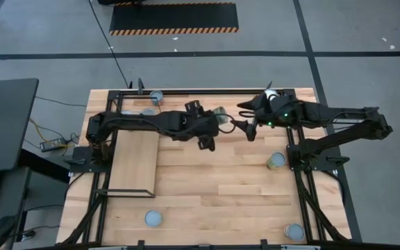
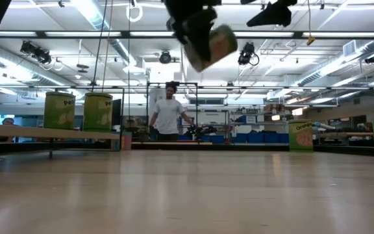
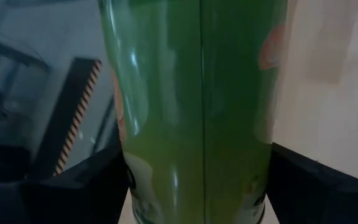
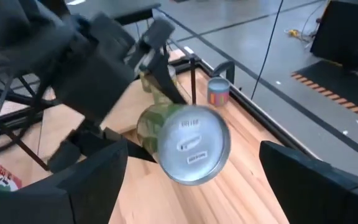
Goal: Pick and place cans onto a shelf
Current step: Put the top large canned oranges on the shelf
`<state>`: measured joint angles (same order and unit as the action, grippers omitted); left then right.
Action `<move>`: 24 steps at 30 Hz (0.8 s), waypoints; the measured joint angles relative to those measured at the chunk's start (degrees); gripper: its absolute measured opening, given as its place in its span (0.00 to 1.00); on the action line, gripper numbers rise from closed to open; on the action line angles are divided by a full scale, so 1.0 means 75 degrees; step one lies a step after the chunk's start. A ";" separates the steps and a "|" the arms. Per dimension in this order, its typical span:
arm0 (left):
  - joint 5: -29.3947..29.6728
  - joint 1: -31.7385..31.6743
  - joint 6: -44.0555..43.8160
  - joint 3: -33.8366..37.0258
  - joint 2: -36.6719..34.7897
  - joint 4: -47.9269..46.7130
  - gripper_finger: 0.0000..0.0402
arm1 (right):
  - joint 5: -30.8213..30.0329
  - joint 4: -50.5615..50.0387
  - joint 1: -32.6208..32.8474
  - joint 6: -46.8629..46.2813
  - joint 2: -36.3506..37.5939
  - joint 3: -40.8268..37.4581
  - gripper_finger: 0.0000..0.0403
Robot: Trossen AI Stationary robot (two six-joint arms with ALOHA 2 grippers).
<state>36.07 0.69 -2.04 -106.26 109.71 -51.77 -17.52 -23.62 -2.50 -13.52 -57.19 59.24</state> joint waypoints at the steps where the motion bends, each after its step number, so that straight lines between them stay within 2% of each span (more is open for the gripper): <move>1: 0.0043 0.0025 0.0165 -0.0154 0.0000 0.0034 0.77 | 0.0000 0.0015 -0.0012 0.0024 0.0041 0.0000 0.94; 6: 0.0289 0.0152 0.0789 -0.0734 0.0000 0.0352 0.78 | 0.0117 0.0133 -0.0127 0.0381 0.0026 0.0003 0.99; 10: 0.0301 0.0231 0.1236 -0.1013 0.0000 0.0434 0.78 | 0.0720 0.0398 -0.0297 0.0306 0.0015 0.0003 0.99; 15: 0.0185 0.0317 0.1975 -0.1035 -0.0004 0.0792 0.78 | 0.1077 0.0855 -0.0357 0.0421 0.0012 0.0003 0.99; 20: 0.0153 0.0323 0.2407 -0.1035 -0.0003 0.1350 0.78 | 0.1507 0.0841 -0.0408 0.0278 -0.0086 0.0009 0.96; 24: -0.0022 0.0319 0.2734 -0.1035 -0.0005 0.1365 0.78 | 0.1528 0.0893 -0.0405 0.0102 -0.0185 0.0009 0.88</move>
<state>35.90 3.08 18.46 -114.02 109.67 -41.53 -6.06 -16.92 -5.54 -12.75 -58.58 59.31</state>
